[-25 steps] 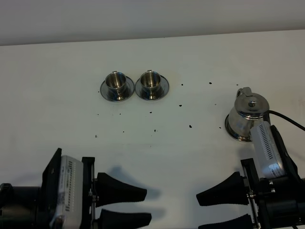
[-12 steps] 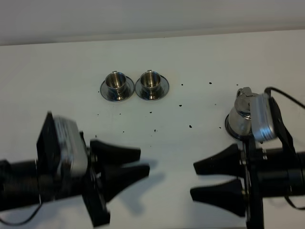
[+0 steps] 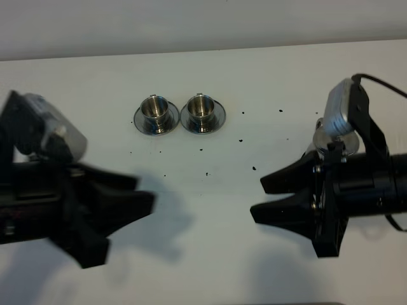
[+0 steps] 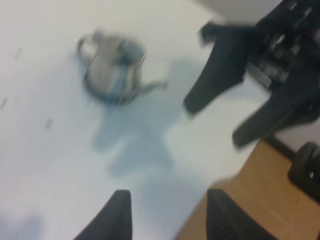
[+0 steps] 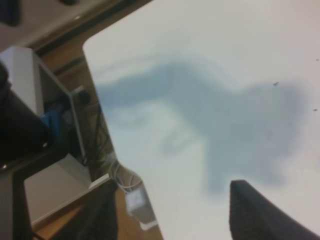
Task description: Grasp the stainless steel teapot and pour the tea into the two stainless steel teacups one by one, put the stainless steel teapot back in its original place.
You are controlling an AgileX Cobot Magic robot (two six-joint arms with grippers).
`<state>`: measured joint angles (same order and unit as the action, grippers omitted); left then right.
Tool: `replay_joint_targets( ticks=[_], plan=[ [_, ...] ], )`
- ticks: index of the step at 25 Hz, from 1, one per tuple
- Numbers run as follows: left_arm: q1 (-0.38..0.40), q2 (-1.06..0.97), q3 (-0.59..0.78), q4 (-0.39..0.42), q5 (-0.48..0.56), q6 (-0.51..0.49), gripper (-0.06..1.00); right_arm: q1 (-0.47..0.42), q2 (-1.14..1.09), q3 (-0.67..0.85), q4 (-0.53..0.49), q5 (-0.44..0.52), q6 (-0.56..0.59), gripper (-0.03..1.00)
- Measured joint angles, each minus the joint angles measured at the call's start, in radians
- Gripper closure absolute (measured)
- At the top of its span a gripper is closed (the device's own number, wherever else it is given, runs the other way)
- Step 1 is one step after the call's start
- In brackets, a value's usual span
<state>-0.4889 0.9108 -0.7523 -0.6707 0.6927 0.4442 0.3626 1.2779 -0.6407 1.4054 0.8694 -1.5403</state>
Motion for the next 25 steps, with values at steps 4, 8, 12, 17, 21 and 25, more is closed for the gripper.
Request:
replay_joint_targets(
  ticks=[4,8,12,17,21,25],
  plan=[
    [0.000,-0.042,-0.071,0.378,0.240,-0.423,0.56,0.000,0.000,-0.048,-0.044,-0.006,0.065,0.48],
    [0.000,-0.076,-0.074,0.593,0.453,-0.623,0.56,0.000,0.001,-0.079,-0.056,-0.006,0.100,0.48],
    [0.000,-0.127,-0.074,0.684,0.496,-0.693,0.56,0.000,0.001,-0.110,-0.067,-0.023,0.143,0.48],
    [0.000,-0.247,-0.057,0.721,0.497,-0.703,0.56,0.000,0.001,-0.140,-0.089,-0.030,0.178,0.48],
    [0.000,-0.368,0.060,0.748,0.488,-0.660,0.56,0.000,0.001,-0.145,-0.097,-0.031,0.183,0.48],
    [0.000,-0.475,0.180,0.717,0.383,-0.576,0.56,0.000,0.001,-0.145,-0.099,-0.032,0.183,0.48]
  ],
)
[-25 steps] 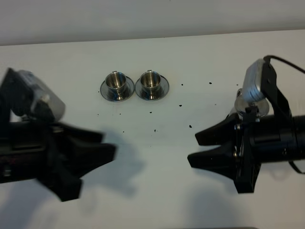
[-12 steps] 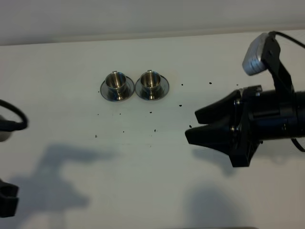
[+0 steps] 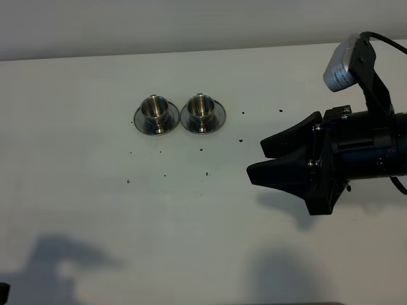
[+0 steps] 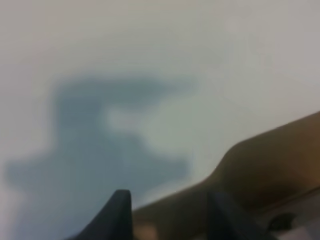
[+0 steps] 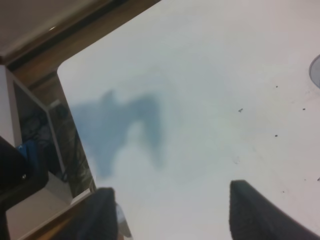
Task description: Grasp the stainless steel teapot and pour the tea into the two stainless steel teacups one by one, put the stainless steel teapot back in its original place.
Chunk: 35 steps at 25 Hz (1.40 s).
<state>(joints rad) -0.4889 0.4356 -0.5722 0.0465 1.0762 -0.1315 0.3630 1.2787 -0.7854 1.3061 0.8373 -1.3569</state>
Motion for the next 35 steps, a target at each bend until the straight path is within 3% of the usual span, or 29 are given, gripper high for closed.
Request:
replay_joint_targets(
  ticks=[8,13,15,24,28,35],
  plan=[
    [0.000,-0.071,0.063,-0.078,-0.019,0.126,0.56,0.000,0.000,0.000,0.000,-0.002,0.000,0.48],
    [0.008,-0.071,0.063,-0.089,-0.019,0.139,0.56,0.000,0.000,0.000,-0.001,-0.003,0.000,0.48],
    [0.052,-0.071,0.063,-0.090,-0.019,0.139,0.56,0.000,0.000,0.000,-0.001,-0.003,0.000,0.48],
    [0.417,-0.137,0.063,-0.091,-0.019,0.139,0.56,0.000,0.000,-0.002,-0.003,-0.024,0.007,0.48],
    [0.482,-0.247,0.063,-0.091,-0.019,0.139,0.56,0.000,0.000,-0.040,-0.047,-0.037,0.063,0.48],
    [0.524,-0.419,0.064,-0.092,-0.018,0.139,0.56,0.000,0.000,-0.156,-0.179,-0.080,0.232,0.48]
  ],
)
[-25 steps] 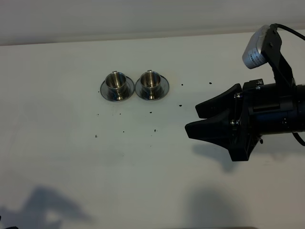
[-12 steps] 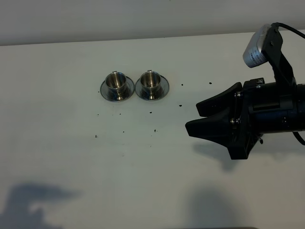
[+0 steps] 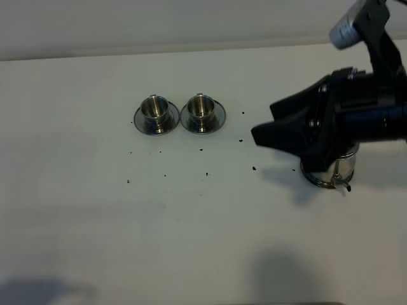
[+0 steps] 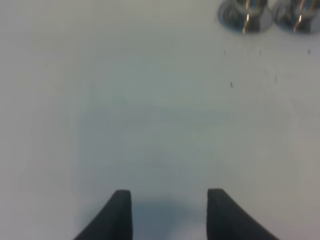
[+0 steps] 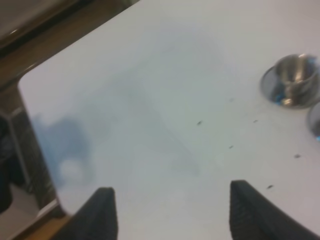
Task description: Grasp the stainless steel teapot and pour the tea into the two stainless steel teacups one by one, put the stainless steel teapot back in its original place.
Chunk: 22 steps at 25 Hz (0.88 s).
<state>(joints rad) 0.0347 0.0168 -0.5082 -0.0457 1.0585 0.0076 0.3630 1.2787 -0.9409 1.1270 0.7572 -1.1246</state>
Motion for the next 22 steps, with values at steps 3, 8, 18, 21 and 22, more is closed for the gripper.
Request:
replay_joint_targets(
  ticks=[3,8,18,21,22],
  plan=[
    [0.010,-0.012,0.000,0.000,0.000,0.000,0.56,0.000,0.001,-0.047,-0.045,-0.018,0.053,0.48],
    [0.010,-0.013,0.000,0.000,0.000,0.003,0.56,0.000,0.028,-0.137,-0.126,-0.038,0.157,0.48],
    [0.010,-0.014,0.000,0.000,0.000,0.003,0.56,0.000,0.245,-0.385,-0.522,-0.042,0.523,0.48],
    [0.010,-0.014,0.000,0.000,0.000,0.003,0.56,0.000,0.334,-0.478,-0.667,-0.006,0.646,0.48],
    [0.010,-0.014,0.000,0.000,0.000,0.003,0.56,0.000,0.361,-0.513,-0.704,0.016,0.685,0.48]
  ],
)
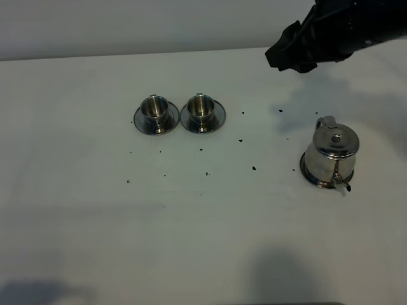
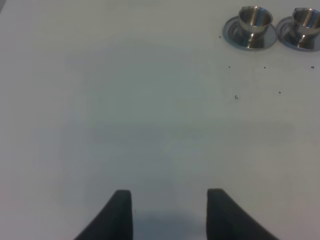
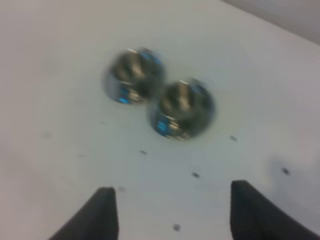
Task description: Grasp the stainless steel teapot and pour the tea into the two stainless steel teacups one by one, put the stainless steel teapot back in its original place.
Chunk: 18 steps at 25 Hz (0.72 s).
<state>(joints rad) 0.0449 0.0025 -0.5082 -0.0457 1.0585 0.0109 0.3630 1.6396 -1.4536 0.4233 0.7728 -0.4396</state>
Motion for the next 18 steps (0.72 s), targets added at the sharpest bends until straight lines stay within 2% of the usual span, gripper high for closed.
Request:
replay_joint_targets(
  ticks=[7,13,18],
  plan=[
    [0.000,0.000,0.000,0.000,0.000,0.000,0.56,0.000,0.209,-0.233,-0.222,0.149,0.193,0.46],
    [0.000,0.000,0.000,0.000,0.000,0.000,0.56,0.000,0.360,-0.404,-0.339,0.239,0.288,0.43],
    [0.000,0.000,0.000,0.000,0.000,0.000,0.56,0.000,0.470,-0.500,-0.437,0.343,0.323,0.41]
  ],
)
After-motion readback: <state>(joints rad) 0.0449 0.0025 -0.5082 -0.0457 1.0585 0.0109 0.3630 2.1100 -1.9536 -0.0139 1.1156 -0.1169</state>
